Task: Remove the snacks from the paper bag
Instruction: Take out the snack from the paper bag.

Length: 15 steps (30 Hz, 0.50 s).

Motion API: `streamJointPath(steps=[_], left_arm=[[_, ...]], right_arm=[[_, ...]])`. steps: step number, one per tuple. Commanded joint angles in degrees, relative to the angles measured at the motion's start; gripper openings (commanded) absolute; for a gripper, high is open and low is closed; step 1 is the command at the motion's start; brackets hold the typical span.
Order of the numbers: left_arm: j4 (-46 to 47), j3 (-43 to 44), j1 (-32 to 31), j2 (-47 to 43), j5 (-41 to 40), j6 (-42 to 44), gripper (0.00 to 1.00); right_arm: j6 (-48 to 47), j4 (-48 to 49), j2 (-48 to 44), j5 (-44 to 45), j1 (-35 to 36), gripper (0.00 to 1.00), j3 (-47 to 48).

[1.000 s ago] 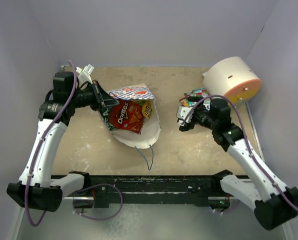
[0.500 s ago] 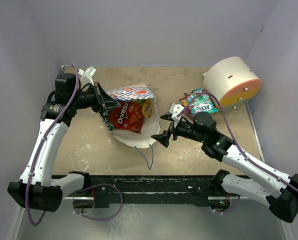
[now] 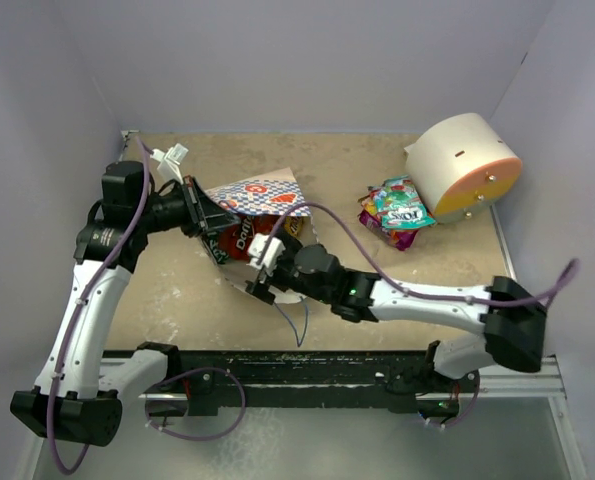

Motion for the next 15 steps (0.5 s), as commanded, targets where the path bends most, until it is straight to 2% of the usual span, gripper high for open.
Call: streamJointPath(steps=[1, 4, 10, 15], left_arm=[[1.1, -0.5, -0.2, -1.0, 1.0, -0.9, 0.0], [-1.1, 0.2, -0.2, -0.8, 0.6, 0.1, 0.0], [-5.8, 1.5, -0.2, -0.8, -0.2, 2.4, 0.0], [-7.6, 1.0, -0.2, -1.7, -0.7, 3.0, 0.0]], right_arm=[[-8.0, 14.2, 10.8, 11.7, 1.0, 0.99, 4.0], [-10.3, 16.8, 18.3, 14.0, 1.0, 0.91, 5.9], [-19.6, 24.0, 26.0, 13.6, -0.1, 0.73, 5.2], [-19.2, 22.4, 28.4, 6.7, -4.0, 0.73, 5.5]])
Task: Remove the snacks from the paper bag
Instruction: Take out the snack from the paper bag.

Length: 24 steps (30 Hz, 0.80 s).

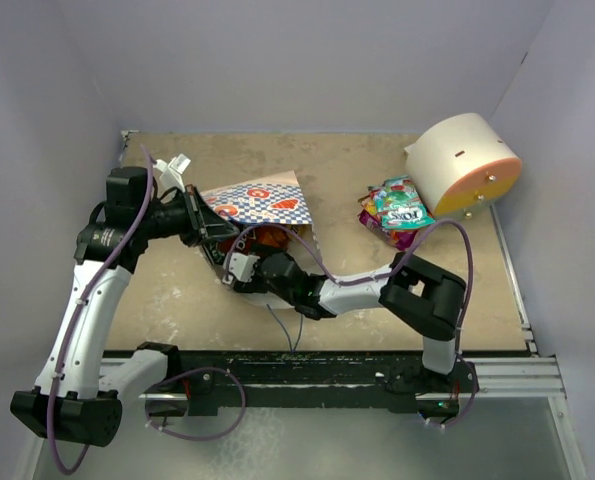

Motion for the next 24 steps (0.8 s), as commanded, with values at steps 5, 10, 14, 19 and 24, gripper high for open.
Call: streamJointPath(steps=[5, 10, 14, 19, 24], left_arm=[[-1.3, 1.7, -0.2, -1.9, -0.1, 1.5, 0.0], [-1.2, 2.3, -0.2, -1.5, -0.2, 1.5, 0.0], [-1.1, 2.1, -0.3, -1.3, -0.8, 1.0, 0.0], [0.1, 2.9, -0.2, -0.4, -2.1, 0.4, 0.0], [1.5, 4.7, -0.2, 1.8, -3.7, 0.5, 0.0]], right_arm=[[-3.8, 0.5, 4.2, -8.7, -5.6, 0.79, 5.7], [-4.9, -0.1, 9.4, -5.4, -7.7, 0.68, 9.9], [-5.7, -3.7, 9.3, -8.4, -8.2, 0.44, 13.2], [-5.5, -13.5, 4.6, -15.0, -8.2, 0.04, 16.0], [-1.1, -21.7, -4.3, -29.6, -8.1, 0.0, 13.5]])
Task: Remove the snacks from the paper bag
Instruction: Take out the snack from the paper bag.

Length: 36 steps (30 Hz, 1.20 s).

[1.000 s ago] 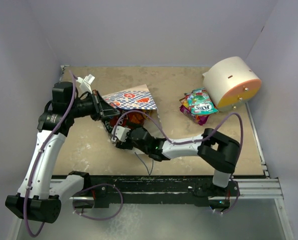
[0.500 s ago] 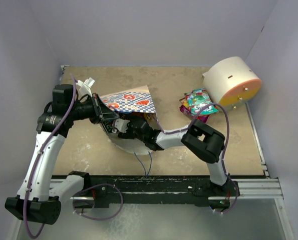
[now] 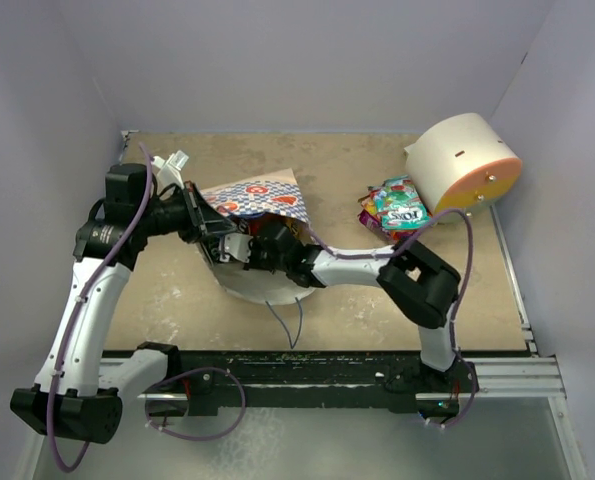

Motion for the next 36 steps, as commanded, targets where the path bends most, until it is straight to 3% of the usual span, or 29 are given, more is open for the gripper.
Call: streamJointPath(steps=[1, 4, 8, 16, 22, 27, 31, 34, 36], left_arm=[[3.0, 3.8, -0.2, 1.8, -1.8, 0.1, 0.0], [3.9, 4.1, -0.2, 3.1, -3.0, -0.3, 0.0], [5.8, 3.7, -0.2, 4.5, -3.4, -1.0, 0.0], [8.6, 4.3, -0.2, 6.4, -4.6, -1.3, 0.0], [8.2, 4.2, -0.2, 7.3, -7.6, -0.4, 0.0], [7.4, 3.7, -0.1, 7.4, -9.8, -0.2, 0.0], [6.8, 3.6, 0.1, 7.3, -10.4, 0.6, 0.0], [6.5, 3.6, 0.1, 7.2, -10.1, 0.7, 0.0], [6.6, 3.7, 0.1, 7.1, -9.5, 0.6, 0.0]], right_arm=[[3.4, -7.6, -11.4, -17.0, 0.0, 0.0, -0.1], [6.8, -13.3, -16.8, -25.4, 0.1, 0.0, -2.0], [12.5, -16.6, -25.4, -30.3, 0.0, 0.0, -5.2], [17.4, -32.6, -41.6, -29.3, 0.0, 0.0, -3.6], [17.5, -54.2, -54.1, -28.0, 0.0, 0.0, 3.1], [26.1, -70.3, -61.3, -15.2, -0.1, 0.0, 8.9], [40.4, -68.7, -66.3, -1.8, -0.1, 0.0, 9.7], [52.0, -71.7, -63.6, 13.6, -0.1, 0.0, 10.3], [55.9, -73.5, -59.5, 18.5, -0.1, 0.0, 9.9]])
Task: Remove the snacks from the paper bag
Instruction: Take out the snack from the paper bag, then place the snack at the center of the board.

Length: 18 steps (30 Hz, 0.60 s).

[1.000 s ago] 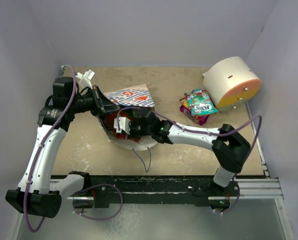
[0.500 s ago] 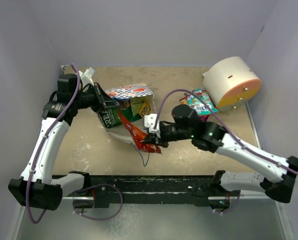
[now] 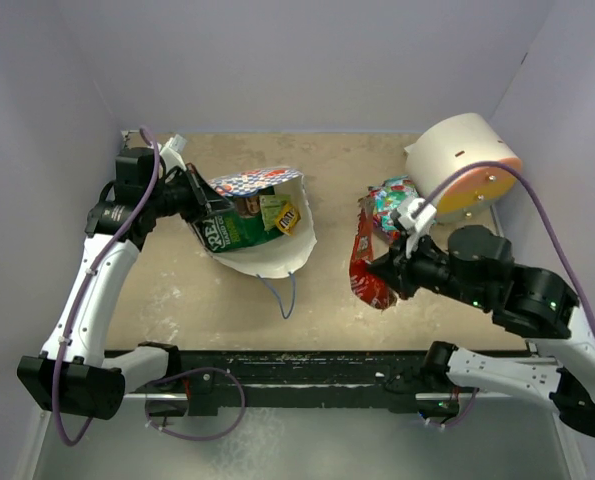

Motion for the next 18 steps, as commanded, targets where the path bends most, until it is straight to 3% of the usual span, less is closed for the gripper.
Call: streamJointPath(steps=[1, 6, 8, 18], left_arm=[[0.8, 1.0, 0.3, -0.5, 0.3, 1.5, 0.0], [0.1, 2.1, 0.3, -0.4, 1.3, 1.6, 0.0], [-0.4, 2.5, 0.3, -0.5, 1.6, 1.6, 0.0], [-1.0, 2.0, 0.3, -1.9, 2.9, 1.1, 0.0]], right_arm=[[18.2, -4.9, 9.5, 21.8, -0.2, 0.0, 0.3], [33.2, -14.7, 21.5, 36.8, -0.5, 0.0, 1.9], [38.7, -18.0, 23.9, 38.8, -0.7, 0.0, 2.5], [35.1, -9.2, 36.9, 33.8, -3.2, 0.0, -1.9]])
